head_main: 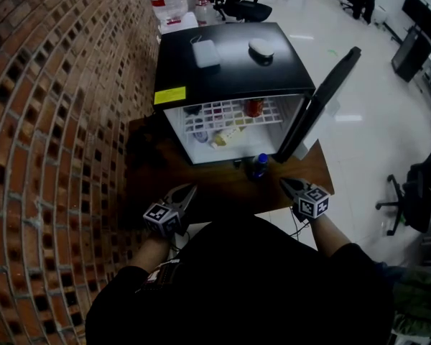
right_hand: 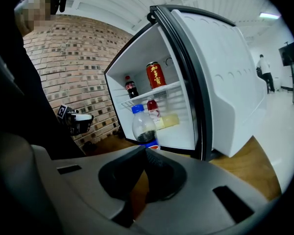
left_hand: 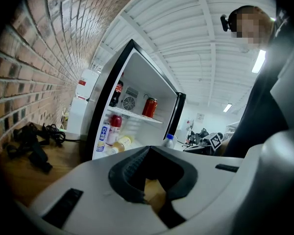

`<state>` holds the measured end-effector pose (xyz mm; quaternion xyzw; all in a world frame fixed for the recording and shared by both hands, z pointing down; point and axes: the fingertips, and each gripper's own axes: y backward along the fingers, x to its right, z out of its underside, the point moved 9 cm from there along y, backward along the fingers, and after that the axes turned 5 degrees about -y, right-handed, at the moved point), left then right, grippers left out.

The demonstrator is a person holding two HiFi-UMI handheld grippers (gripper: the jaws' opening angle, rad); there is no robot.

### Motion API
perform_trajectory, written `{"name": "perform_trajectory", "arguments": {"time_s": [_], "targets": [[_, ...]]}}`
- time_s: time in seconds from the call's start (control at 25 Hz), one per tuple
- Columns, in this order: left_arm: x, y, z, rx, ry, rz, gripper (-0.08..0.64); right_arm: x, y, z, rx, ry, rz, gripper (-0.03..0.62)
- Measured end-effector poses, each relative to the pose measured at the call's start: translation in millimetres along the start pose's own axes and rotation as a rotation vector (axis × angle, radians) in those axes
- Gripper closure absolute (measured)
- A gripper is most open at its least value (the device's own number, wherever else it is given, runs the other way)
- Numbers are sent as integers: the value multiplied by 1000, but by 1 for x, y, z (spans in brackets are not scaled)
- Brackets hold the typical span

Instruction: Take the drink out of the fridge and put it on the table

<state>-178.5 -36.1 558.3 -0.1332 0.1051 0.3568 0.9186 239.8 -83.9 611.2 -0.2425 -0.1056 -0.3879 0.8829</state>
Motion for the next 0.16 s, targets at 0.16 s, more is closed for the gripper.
{"name": "perform_trajectory", "arguments": {"time_s": [0.16], "targets": [[0, -1, 0, 1, 2, 2, 565, 1, 0, 1, -5, 2, -2, 597]]}}
